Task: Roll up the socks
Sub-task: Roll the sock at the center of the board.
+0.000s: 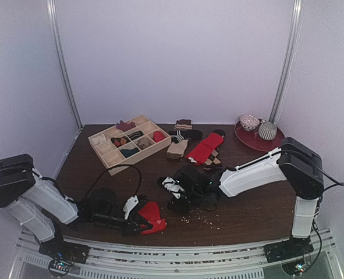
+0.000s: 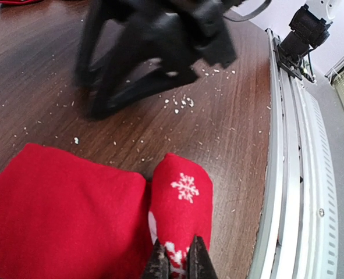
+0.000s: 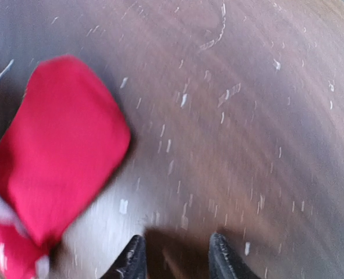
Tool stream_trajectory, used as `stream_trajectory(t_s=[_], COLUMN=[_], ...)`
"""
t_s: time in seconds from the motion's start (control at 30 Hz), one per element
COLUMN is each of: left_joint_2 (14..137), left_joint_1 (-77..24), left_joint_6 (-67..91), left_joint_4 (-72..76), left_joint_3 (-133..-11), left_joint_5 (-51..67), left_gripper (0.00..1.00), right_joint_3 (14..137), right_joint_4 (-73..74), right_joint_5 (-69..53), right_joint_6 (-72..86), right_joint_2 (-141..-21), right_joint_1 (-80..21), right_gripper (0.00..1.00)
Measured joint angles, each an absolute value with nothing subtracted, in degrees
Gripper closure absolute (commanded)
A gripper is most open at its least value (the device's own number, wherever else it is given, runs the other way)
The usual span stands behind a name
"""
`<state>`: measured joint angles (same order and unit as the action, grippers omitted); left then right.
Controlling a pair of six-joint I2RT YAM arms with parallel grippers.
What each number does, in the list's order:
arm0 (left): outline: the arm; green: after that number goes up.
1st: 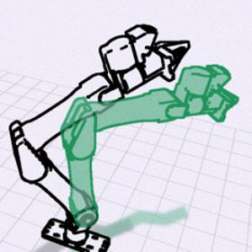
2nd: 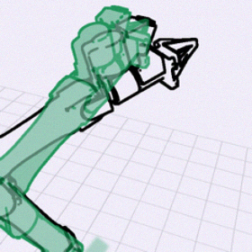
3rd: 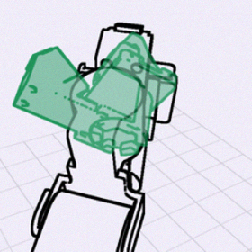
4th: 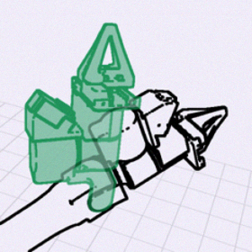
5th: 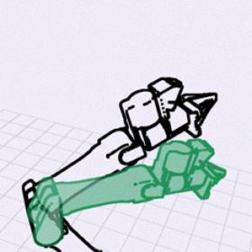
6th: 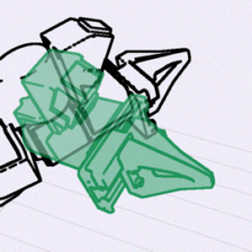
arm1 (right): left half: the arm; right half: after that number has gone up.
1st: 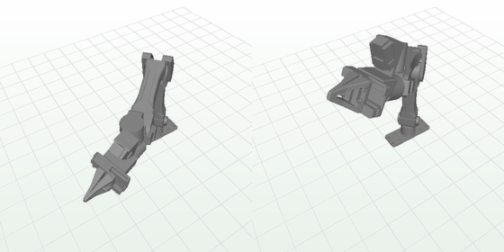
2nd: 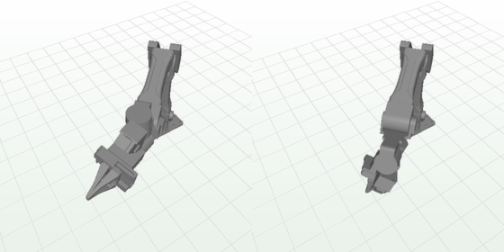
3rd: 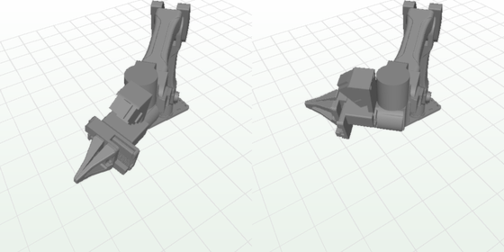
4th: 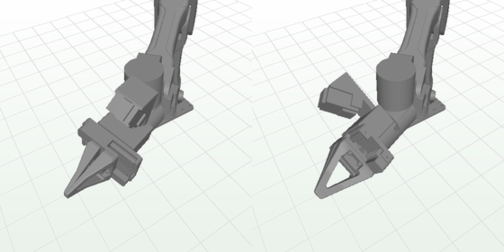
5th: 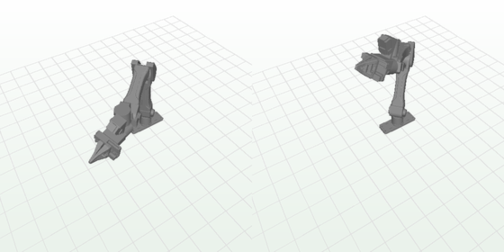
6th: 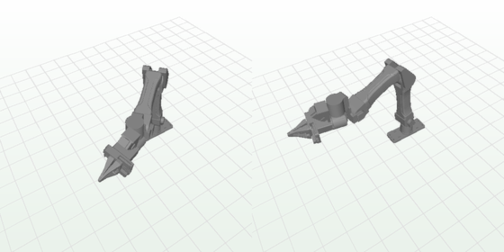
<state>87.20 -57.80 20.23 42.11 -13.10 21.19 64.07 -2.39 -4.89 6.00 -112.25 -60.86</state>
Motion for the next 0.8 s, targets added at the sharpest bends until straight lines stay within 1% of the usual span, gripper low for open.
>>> stream_trajectory(t_s=[0.07,0.17,0.27,0.33,0.43,0.6,0.8], left_joint_2=[87.5,87.5,87.7,88.3,89.4,90.6,92.0], left_joint_1=[-57.8,-57.8,-57.8,-57.8,-57.8,-57.8,-57.8], left_joint_6=[21.2,23.1,24.8,25.9,27.2,28.9,30.0], left_joint_4=[42.5,42.5,42.7,43.5,45.1,47.8,50.4], left_joint_3=[-13.1,-13.1,-13.1,-13.1,-13.1,-12.4,-12.0], left_joint_5=[21.1,20.7,20.6,20.6,20.8,20.9,21.5], left_gripper=[1.00,1.00,1.00,1.00,1.00,1.00,1.00], right_joint_3=[60.4,54.0,47.4,43.8,43.1,48.0,51.2], right_joint_4=[-3.6,-6.8,-12.4,-16.1,-19.8,-21.0,-21.6], right_joint_5=[-6.7,-11.2,-16.4,-19.9,-23.9,-28.1,-32.1], right_joint_6=[4.1,-1.4,-6.9,-10.8,-16.2,-22.6,-25.8], right_joint_2=[-109.4,-104.1,-98.3,-95.0,-94.6,-100.3,-105.9], right_joint_1=[-60.8,-60.7,-60.8,-60.8,-61.0,-62.0,-63.0], right_gripper=[0.52,0.41,0.36,0.35,0.34,0.34,0.36])
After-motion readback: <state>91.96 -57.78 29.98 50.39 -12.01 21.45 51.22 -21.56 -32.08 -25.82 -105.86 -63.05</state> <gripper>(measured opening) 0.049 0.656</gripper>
